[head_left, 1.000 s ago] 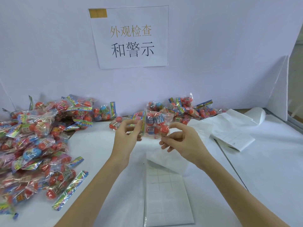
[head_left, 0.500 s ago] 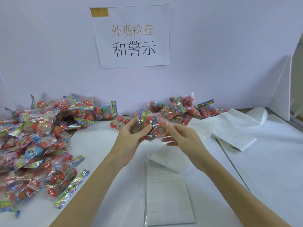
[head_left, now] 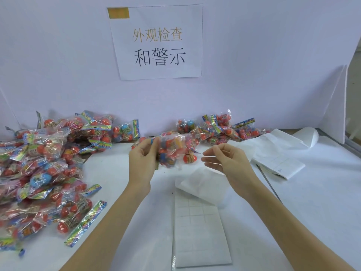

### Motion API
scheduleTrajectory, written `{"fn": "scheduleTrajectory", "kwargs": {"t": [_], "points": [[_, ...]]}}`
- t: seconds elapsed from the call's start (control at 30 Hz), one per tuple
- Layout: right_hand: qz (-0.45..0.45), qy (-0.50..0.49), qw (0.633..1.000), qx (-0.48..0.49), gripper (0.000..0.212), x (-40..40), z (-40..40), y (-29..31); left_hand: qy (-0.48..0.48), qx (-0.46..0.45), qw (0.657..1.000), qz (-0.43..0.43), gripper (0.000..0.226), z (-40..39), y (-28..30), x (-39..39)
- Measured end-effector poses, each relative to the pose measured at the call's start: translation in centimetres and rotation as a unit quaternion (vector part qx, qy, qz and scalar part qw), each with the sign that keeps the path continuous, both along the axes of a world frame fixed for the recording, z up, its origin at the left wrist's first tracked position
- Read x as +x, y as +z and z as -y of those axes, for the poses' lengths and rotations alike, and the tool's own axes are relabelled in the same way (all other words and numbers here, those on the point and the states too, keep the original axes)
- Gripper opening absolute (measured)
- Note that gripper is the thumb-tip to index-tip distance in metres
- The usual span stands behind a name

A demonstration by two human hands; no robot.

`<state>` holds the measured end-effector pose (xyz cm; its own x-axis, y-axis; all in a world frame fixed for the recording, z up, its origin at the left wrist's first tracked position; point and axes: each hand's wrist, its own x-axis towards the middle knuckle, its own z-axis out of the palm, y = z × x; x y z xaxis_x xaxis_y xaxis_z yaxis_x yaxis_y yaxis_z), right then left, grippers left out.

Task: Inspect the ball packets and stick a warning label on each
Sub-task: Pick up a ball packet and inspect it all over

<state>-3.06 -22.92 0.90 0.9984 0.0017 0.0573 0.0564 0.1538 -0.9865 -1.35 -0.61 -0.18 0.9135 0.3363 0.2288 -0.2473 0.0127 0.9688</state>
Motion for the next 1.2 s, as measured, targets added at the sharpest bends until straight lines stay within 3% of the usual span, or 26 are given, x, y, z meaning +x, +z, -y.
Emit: {"fn": "scheduleTrajectory", "kwargs": {"t": [0.1, 0.2, 0.27, 0.37, 0.53, 0.67, 0.73, 0.83, 1.03, 1.2], "points": [[-0.011, 0.065, 0.997, -0.039, 0.036, -0.3, -0.3, 0.2, 0.045, 0.013, 0.999, 0.013, 0.032, -0.5, -0.2, 0.1], [-0.002, 0.154, 0.975, -0.163, 0.049, -0.9, -1.4, 0.0, 0.074, 0.084, 0.993, 0.028, 0.024, 0.2, -0.5, -0.2], [0.02, 0.167, 0.963, -0.211, 0.046, -1.2, -1.9, -0.4, 0.074, 0.124, 0.988, 0.049, 0.019, 0.8, -0.7, -0.4], [0.016, 0.146, 0.972, -0.185, 0.031, -1.1, -1.8, -0.5, 0.078, 0.175, 0.978, 0.083, 0.016, 1.1, -0.5, -0.6], [0.01, 0.179, 0.972, -0.152, 0.031, -0.9, -0.9, 0.0, 0.071, 0.236, 0.963, 0.111, 0.037, 0.7, -0.5, -0.4], [0.004, 0.175, 0.979, -0.101, 0.034, -1.0, -1.2, 0.2, -0.02, 0.085, 0.996, 0.008, 0.055, 0.4, 0.3, -0.4], [0.003, 0.159, 0.983, -0.089, 0.033, -1.0, -1.1, 0.2, -0.12, 0.004, 0.991, -0.065, 0.065, 0.4, 0.4, -0.3], [0.0, 0.187, 0.976, -0.109, 0.03, -1.0, -0.7, 0.3, -0.24, -0.039, 0.968, -0.066, 0.055, 1.2, -0.1, -0.7], [0.002, 0.182, 0.974, -0.135, 0.031, -0.8, -1.1, -0.1, -0.227, -0.158, 0.96, -0.041, 0.034, 1.0, -0.2, -0.3], [0.019, 0.125, 0.99, -0.067, 0.038, -0.5, -1.1, 0.0, -0.257, -0.099, 0.96, -0.041, 0.049, 0.8, 0.0, -0.5]]}}
